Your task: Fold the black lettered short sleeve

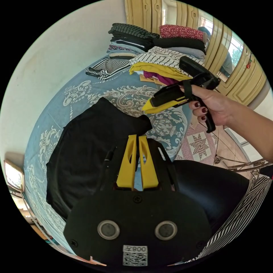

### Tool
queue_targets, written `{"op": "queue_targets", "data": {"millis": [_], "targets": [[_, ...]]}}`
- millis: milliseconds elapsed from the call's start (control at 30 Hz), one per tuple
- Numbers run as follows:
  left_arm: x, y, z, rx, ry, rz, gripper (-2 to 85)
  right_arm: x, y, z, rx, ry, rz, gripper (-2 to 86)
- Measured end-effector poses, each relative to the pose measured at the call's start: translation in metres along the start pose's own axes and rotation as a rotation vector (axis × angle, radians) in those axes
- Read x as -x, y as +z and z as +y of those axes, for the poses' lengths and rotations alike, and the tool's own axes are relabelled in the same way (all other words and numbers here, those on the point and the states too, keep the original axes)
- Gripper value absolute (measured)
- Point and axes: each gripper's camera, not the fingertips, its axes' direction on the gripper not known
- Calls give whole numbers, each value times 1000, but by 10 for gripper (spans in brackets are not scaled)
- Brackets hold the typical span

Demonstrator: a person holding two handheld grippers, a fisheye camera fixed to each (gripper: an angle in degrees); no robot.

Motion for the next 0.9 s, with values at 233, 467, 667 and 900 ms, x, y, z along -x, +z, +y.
{"op": "queue_targets", "data": {"millis": [233,467,667,900], "targets": [[-16,-9,-7,-13,-16,4,12,-2,40,-76,38,61,32,92],[-22,-10,-6,-33,-44,26,12,16,70,-127,79,97,3,88],[-24,-4,0,-49,-67,41,12,41,81,-148,81,106,-50,99],[-24,11,10,-58,-77,54,12,56,58,-147,-9,164,-88,99]]}}
